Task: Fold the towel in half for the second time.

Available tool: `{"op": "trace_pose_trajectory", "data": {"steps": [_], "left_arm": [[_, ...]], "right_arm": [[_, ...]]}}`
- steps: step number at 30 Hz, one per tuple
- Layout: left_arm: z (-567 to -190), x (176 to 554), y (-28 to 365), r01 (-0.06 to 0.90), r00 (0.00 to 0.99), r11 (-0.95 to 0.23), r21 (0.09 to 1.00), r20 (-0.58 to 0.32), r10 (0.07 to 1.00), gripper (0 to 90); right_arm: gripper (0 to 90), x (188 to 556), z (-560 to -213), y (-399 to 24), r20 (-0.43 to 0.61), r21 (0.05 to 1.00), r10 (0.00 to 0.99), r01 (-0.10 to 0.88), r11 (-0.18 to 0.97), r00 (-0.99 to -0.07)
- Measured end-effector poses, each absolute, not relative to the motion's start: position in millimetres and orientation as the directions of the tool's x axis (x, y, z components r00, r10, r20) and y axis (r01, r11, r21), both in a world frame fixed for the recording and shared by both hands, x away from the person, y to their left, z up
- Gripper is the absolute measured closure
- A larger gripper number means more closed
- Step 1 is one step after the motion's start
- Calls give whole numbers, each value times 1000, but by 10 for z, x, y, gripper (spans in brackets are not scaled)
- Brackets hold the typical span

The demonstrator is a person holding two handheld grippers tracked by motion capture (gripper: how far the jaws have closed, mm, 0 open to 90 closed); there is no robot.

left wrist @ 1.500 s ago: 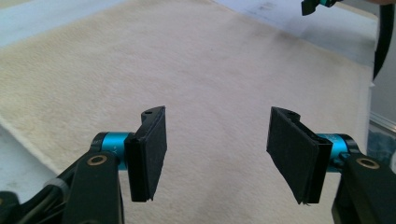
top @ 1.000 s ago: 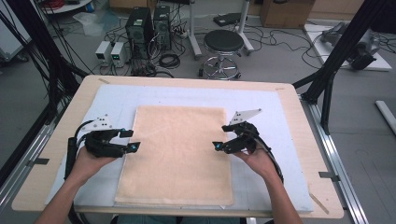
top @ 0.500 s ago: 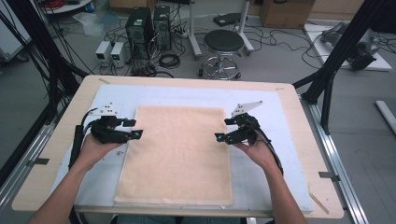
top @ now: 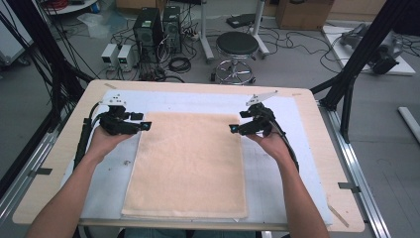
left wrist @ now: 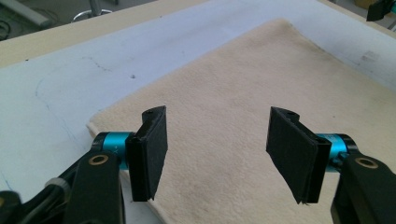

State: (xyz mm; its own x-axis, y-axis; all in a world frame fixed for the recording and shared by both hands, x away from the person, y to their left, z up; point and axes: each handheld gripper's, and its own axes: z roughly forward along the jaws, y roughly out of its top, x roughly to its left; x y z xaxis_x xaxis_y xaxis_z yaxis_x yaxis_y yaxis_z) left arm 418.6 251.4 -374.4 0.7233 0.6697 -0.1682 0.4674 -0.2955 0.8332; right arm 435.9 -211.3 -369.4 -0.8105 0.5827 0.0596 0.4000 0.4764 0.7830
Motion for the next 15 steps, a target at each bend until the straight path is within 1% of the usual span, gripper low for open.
{"op": "trace_pose_trajectory", "data": {"steps": [1, 4, 7, 11, 15], "left_arm": [[-3743, 4224, 2510, 473, 718, -301, 828, -164, 676, 380], [-3800, 4318, 2539, 472, 700, -278, 836, -164, 695, 383], [-3901, 4383, 2559, 500, 677, -296, 814, -155, 720, 378], [-4030, 4453, 2568, 533, 648, -278, 799, -174, 741, 377], [-4126, 4492, 2534, 545, 626, -290, 787, -152, 765, 380]], "right_arm": [[259, 4389, -3715, -2126, 54, 791, 586, 393, 469, -808], [248, 4481, -3839, -2157, 65, 760, 609, 435, 483, -790], [244, 4562, -3959, -2181, 90, 746, 632, 472, 469, -769], [249, 4617, -4051, -2159, 78, 732, 651, 487, 477, -755], [249, 4671, -4141, -2169, 99, 712, 689, 534, 455, -718]]}}
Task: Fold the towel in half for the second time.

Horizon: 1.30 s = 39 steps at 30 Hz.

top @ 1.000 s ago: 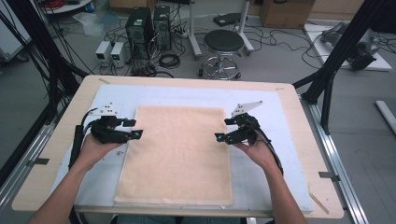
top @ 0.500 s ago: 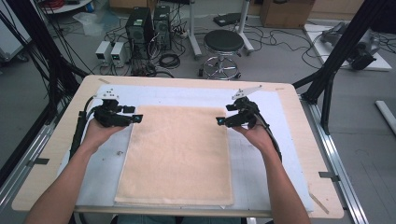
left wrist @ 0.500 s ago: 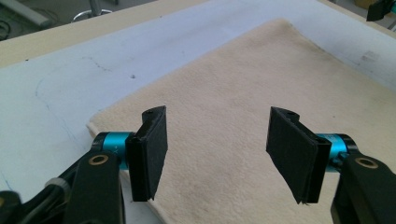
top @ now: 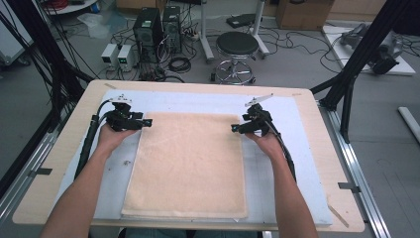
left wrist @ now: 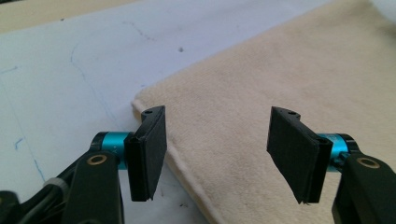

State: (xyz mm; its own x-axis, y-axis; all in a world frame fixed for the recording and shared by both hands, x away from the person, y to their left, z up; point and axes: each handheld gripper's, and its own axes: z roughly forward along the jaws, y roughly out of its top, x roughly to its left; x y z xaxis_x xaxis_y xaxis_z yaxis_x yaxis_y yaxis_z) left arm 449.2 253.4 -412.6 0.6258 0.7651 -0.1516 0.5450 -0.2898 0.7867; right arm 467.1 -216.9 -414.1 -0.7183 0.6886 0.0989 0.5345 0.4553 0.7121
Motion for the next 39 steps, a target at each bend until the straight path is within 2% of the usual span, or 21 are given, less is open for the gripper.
{"op": "trace_pose_trajectory", "data": {"steps": [7, 10, 12, 15, 17, 18, 19, 22, 23, 29, 39], "left_arm": [[-4341, 4531, 2543, 596, 574, -267, 757, -169, 801, 387], [-4412, 4540, 2511, 613, 571, -276, 740, -174, 802, 396], [-4420, 4521, 2507, 609, 560, -265, 747, -168, 811, 444], [-4426, 4501, 2482, 608, 559, -262, 749, -170, 812, 546], [-4416, 4491, 2456, 610, 560, -266, 746, -169, 811, 582], [-4418, 4492, 2452, 614, 568, -264, 744, -184, 802, 644], [-4419, 4488, 2444, 617, 568, -264, 741, -188, 801, 697], [-4420, 4490, 2450, 633, 562, -245, 735, -219, 797, 744], [-4418, 4491, 2451, 639, 557, -239, 731, -226, 799, 782], [-4368, 4472, 2466, 641, 549, -224, 734, -236, 802, 827], [-4060, 4302, 2552, 564, 610, -203, 800, -238, 756, 833]], "right_arm": [[271, 4741, -4297, -2145, 101, 670, 725, 585, 456, -681], [313, 4769, -4358, -2146, 107, 658, 735, 602, 453, -670], [356, 4765, -4353, -2136, 99, 657, 743, 604, 451, -662], [470, 4746, -4344, -2092, 94, 656, 730, 594, 466, -677], [526, 4739, -4345, -2054, 86, 659, 721, 582, 477, -688], [555, 4735, -4342, -2039, 96, 656, 721, 588, 473, -686], [597, 4738, -4341, -2042, 104, 657, 717, 589, 470, -689], [781, 4741, -4340, -2044, 168, 649, 699, 612, 452, -695], [804, 4740, -4338, -2041, 176, 649, 693, 611, 452, -699], [830, 4724, -4287, -2099, 234, 655, 680, 630, 418, -694], [833, 4553, -3928, -2238, 248, 732, 607, 557, 392, -755]]}}
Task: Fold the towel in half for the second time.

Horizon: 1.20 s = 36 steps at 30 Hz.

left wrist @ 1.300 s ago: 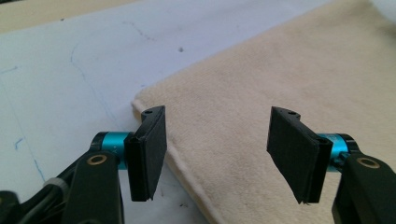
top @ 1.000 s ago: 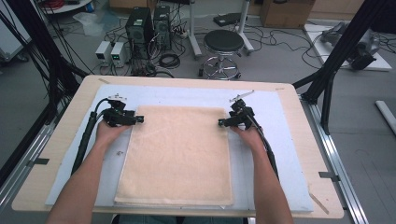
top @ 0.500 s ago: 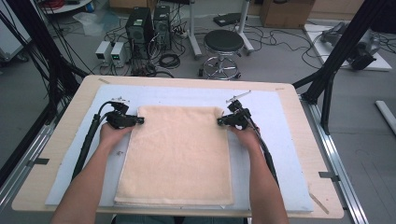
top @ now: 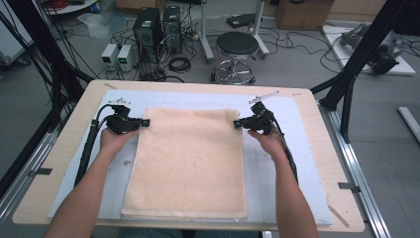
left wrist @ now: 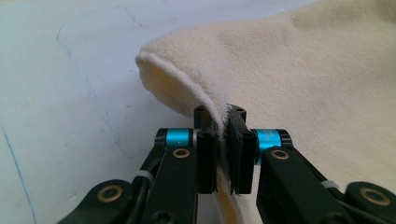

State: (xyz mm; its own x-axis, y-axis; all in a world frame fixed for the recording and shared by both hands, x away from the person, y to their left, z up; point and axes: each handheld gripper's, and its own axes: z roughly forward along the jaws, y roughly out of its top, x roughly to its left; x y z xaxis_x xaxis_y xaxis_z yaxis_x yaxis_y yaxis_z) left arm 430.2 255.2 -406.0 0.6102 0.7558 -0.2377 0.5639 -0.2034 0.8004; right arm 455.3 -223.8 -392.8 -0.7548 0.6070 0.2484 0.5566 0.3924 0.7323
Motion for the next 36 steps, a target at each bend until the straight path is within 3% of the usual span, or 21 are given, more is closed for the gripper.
{"op": "trace_pose_trajectory", "data": {"steps": [10, 17, 21, 27, 31, 36], "left_arm": [[-3875, 3727, 2680, 491, 688, -220, 843, -221, 692, 832], [-4100, 3250, 2685, 491, 722, -254, 833, -226, 653, 831], [-4246, 3085, 2696, 510, 733, -288, 811, -234, 639, 813], [-4327, 3022, 2767, 546, 711, -299, 782, -245, 659, 661], [-4241, 3047, 2806, 550, 708, -313, 775, -233, 667, 540], [-4081, 3152, 2813, 524, 706, -280, 804, -227, 671, 446]], "right_arm": [[830, 4013, -3614, -2296, 221, 771, 510, 469, 431, -831], [821, 3492, -3787, -2312, 214, 754, 460, 445, 483, -862], [807, 3338, -3985, -2330, 249, 727, 463, 480, 491, -851], [636, 3293, -4163, -2408, 255, 691, 512, 525, 497, -820], [493, 3300, -4064, -2482, 232, 727, 545, 516, 453, -806], [398, 3405, -3928, -2459, 209, 751, 563, 500, 432, -800]]}}
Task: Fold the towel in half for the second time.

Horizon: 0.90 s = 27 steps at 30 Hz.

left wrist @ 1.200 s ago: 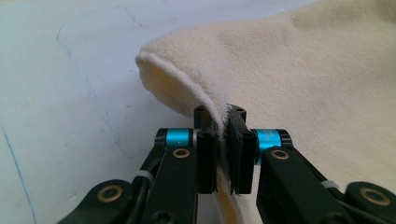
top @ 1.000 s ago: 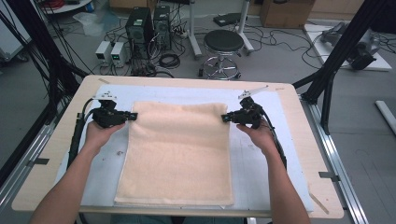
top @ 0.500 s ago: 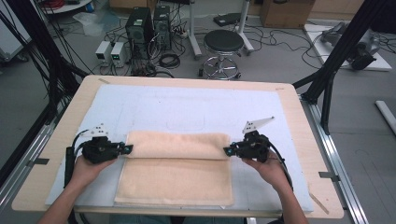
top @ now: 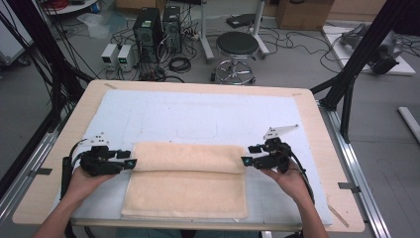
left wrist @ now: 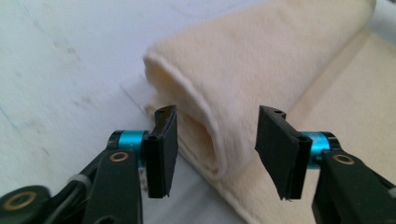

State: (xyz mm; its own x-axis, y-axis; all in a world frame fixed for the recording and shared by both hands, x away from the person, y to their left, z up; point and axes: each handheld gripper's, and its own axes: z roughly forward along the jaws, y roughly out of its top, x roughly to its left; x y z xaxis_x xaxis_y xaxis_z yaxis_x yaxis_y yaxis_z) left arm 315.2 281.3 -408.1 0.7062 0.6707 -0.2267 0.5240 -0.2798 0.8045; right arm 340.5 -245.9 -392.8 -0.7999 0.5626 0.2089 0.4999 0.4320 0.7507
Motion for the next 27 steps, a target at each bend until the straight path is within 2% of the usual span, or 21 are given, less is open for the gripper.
{"op": "trace_pose_trajectory", "data": {"steps": [5, 7, 11, 13, 14, 18, 20, 22, 27], "left_arm": [[-4030, 3316, 2775, 518, 700, -266, 813, -224, 678, 389], [-4048, 3388, 2742, 526, 700, -269, 807, -230, 676, 387], [-4114, 3513, 2668, 529, 707, -282, 801, -231, 668, 385], [-4150, 3550, 2634, 519, 715, -291, 803, -222, 663, 377], [-4170, 3565, 2624, 520, 722, -299, 800, -225, 654, 396], [-4200, 3567, 2640, 522, 747, -320, 791, -243, 618, 704], [-4167, 3529, 2667, 511, 754, -300, 806, -252, 606, 792], [-4115, 3462, 2693, 486, 769, -304, 819, -236, 594, 823], [-4026, 3203, 2733, 432, 799, -318, 844, -194, 570, 831]], "right_arm": [[380, 3580, -3875, -2339, 170, 745, 553, 474, 469, -815], [383, 3657, -3883, -2272, 188, 732, 537, 482, 482, -822], [396, 3769, -3968, -2152, 200, 720, 513, 481, 501, -835], [438, 3815, -4036, -2106, 207, 704, 508, 487, 516, -836], [482, 3832, -4062, -2101, 224, 696, 499, 496, 520, -837], [692, 3813, -4096, -2085, 256, 690, 460, 494, 529, -850], [767, 3769, -4054, -2087, 259, 691, 444, 486, 536, -858], [786, 3707, -3988, -2083, 235, 710, 421, 451, 541, -876], [794, 3502, -3816, -2098, 209, 740, 389, 405, 537, -897]]}}
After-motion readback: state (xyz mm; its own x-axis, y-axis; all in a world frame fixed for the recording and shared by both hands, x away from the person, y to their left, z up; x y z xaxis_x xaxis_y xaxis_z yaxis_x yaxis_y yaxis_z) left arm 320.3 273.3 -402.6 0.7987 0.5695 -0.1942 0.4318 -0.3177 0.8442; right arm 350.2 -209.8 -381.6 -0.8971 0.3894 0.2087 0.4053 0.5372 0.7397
